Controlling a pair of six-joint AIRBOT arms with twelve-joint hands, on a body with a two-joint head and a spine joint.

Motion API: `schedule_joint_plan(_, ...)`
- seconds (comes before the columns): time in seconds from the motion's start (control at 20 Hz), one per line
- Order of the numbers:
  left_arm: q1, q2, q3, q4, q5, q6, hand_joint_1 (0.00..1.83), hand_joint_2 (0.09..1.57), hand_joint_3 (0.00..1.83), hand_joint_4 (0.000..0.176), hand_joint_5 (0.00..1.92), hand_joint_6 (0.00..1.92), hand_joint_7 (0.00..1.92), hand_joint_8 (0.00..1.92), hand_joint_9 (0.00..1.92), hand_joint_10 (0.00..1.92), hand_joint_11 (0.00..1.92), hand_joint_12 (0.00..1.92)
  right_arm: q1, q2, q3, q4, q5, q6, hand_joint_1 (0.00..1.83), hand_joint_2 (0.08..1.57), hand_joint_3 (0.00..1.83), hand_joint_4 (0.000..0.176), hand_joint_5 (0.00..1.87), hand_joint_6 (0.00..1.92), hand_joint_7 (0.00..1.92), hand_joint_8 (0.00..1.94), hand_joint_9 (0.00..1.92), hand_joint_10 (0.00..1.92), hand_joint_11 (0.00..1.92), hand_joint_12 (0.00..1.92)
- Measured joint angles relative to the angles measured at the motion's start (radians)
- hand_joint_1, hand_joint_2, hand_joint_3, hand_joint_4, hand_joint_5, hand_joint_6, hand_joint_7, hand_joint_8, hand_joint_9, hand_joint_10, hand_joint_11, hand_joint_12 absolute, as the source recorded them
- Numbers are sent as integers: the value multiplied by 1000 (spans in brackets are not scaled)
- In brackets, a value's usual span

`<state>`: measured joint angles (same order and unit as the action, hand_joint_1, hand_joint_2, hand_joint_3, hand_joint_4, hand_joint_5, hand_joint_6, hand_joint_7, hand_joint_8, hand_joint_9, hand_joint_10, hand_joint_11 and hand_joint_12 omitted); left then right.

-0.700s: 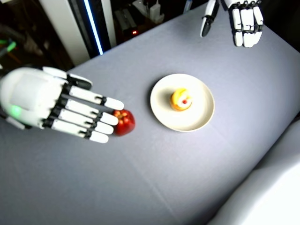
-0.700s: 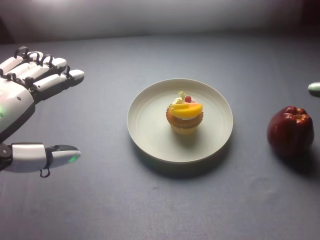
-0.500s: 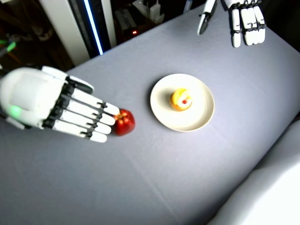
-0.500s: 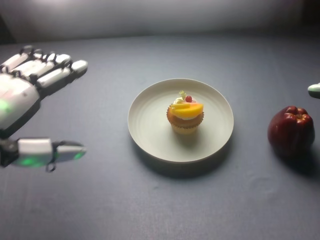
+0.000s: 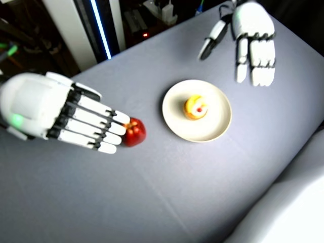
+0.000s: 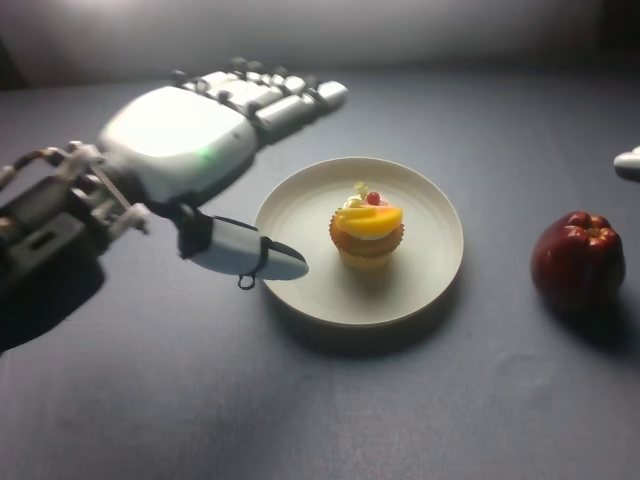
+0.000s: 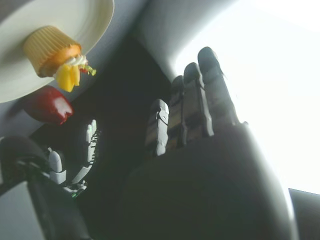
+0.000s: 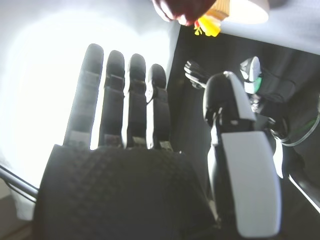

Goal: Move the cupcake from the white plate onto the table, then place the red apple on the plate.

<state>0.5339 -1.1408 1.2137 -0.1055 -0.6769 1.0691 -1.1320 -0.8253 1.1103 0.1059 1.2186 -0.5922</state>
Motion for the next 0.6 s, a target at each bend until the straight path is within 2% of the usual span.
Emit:
schedule_joint_plan(0.05, -10, -30, 23, -2, 34, 0, 876, 824, 0, 139, 122, 3, 264, 3, 302, 11, 206, 229, 13, -2, 6, -4, -2, 0, 661, 1308, 8, 0, 405, 1, 426, 1, 360, 3, 290, 46)
schedule_joint_plan(0.1, -23, -55, 46, -4, 67, 0, 847, 816, 0, 131, 140, 5, 284, 6, 329, 15, 230, 247, 27, -6, 11, -7, -1, 0, 656, 1311, 8, 0, 406, 2, 430, 3, 368, 6, 301, 49)
schedule_joint_plan(0.15, -32, -77, 66, -3, 91, 0, 797, 817, 0, 143, 138, 1, 294, 2, 356, 6, 245, 379, 37, -10, 13, -10, 5, 0, 647, 1299, 2, 9, 422, 8, 443, 7, 374, 8, 281, 39)
schedule_joint_plan(0.2, -42, -101, 90, -3, 110, 0, 802, 809, 1, 124, 162, 1, 291, 0, 368, 1, 218, 490, 39, -17, 19, -23, 7, 1, 705, 1280, 0, 0, 490, 10, 506, 9, 399, 7, 305, 51)
schedule_joint_plan(0.3, -54, -146, 133, -6, 150, 1, 813, 819, 0, 137, 145, 2, 273, 0, 336, 0, 69, 706, 45, -23, 19, -41, 0, 1, 733, 1291, 1, 0, 574, 11, 551, 6, 490, 13, 454, 113)
schedule_joint_plan(0.35, -57, -165, 143, -7, 173, 1, 851, 812, 0, 150, 156, 2, 255, 0, 301, 0, 13, 746, 53, -28, 23, -43, -2, 1, 871, 1334, 9, 0, 582, 7, 545, 3, 494, 7, 463, 116)
schedule_joint_plan(0.4, -58, -176, 145, -5, 185, 0, 885, 805, 0, 157, 165, 4, 226, 0, 271, 0, 2, 758, 56, -31, 28, -43, 1, 1, 856, 1368, 15, 0, 546, 1, 511, 1, 447, 1, 411, 92)
schedule_joint_plan(0.45, -61, -192, 145, 11, 199, 0, 860, 793, 0, 173, 169, 1, 223, 4, 228, 7, 0, 678, 69, -31, 37, -41, -5, 0, 855, 1388, 14, 0, 501, 0, 467, 0, 401, 0, 382, 75)
schedule_joint_plan(0.5, -62, -197, 145, 18, 207, 0, 860, 793, 0, 173, 169, 1, 223, 4, 228, 7, 0, 678, 71, -31, 37, -37, -5, 0, 855, 1388, 14, 0, 501, 0, 467, 0, 401, 0, 382, 75)
schedule_joint_plan(0.6, -66, -216, 153, 28, 216, 0, 814, 774, 0, 176, 171, 0, 268, 1, 313, 8, 58, 815, 78, -31, 37, -38, 3, 0, 910, 1419, 12, 0, 436, 0, 411, 0, 360, 0, 377, 58)
